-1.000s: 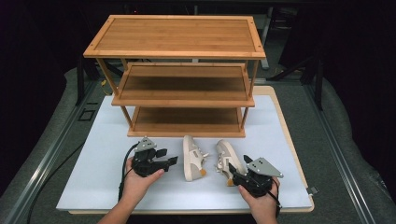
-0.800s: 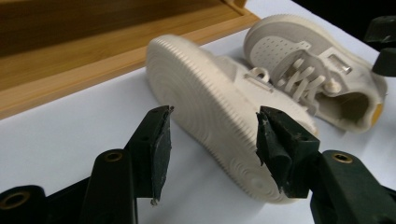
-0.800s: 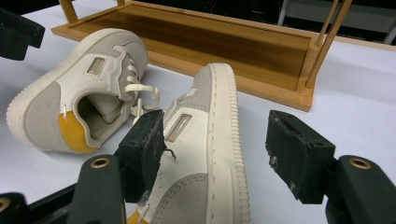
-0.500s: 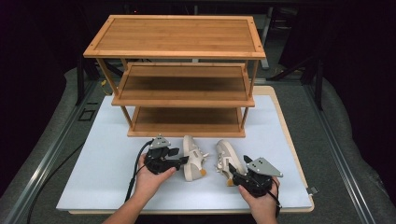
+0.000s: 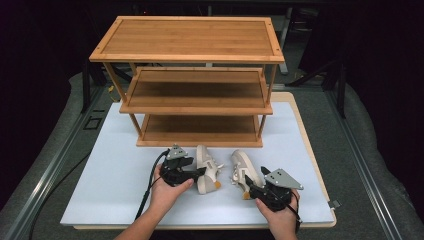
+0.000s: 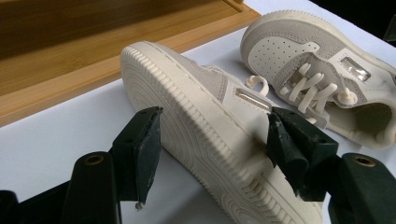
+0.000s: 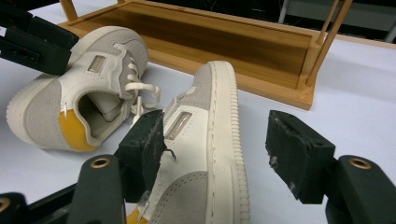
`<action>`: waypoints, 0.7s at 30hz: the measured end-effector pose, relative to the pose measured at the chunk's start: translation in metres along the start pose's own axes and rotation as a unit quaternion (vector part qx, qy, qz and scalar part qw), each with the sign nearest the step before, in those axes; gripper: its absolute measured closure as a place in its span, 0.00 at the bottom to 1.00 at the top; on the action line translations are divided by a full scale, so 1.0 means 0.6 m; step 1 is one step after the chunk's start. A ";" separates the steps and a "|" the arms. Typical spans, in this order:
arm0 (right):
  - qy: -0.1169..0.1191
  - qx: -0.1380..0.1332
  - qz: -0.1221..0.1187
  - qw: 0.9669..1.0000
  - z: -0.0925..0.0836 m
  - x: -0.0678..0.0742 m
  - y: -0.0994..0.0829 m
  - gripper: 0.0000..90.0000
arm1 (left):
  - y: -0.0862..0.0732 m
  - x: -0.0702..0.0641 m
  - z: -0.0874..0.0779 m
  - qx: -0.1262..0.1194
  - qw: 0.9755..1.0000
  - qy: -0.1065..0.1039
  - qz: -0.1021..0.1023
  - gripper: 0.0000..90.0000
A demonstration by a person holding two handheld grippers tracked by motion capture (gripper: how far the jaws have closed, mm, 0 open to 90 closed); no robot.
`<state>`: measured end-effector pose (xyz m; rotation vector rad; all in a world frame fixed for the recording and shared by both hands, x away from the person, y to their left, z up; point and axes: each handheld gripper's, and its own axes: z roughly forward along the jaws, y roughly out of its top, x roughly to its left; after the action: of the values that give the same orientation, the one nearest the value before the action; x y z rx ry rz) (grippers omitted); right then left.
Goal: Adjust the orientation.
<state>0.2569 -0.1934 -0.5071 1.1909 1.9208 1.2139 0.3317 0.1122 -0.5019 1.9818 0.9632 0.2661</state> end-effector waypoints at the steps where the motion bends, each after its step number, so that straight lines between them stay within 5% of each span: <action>1: 0.000 0.000 0.000 1.000 0.000 0.000 0.000 0.41 | 0.000 0.000 -0.001 -0.001 1.000 0.000 0.000 0.39; 11: -0.015 -0.007 -0.001 1.000 -0.006 -0.003 0.002 0.41 | -0.009 0.009 -0.018 -0.007 1.000 0.000 -0.004 0.44; 21: -0.005 -0.011 0.004 1.000 -0.007 -0.006 0.002 0.41 | -0.018 0.021 -0.032 -0.008 1.000 0.006 -0.011 0.44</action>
<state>0.2553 -0.1980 -0.5044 1.1917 1.8927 1.2291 0.3248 0.1368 -0.5013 1.9563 0.9864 0.2721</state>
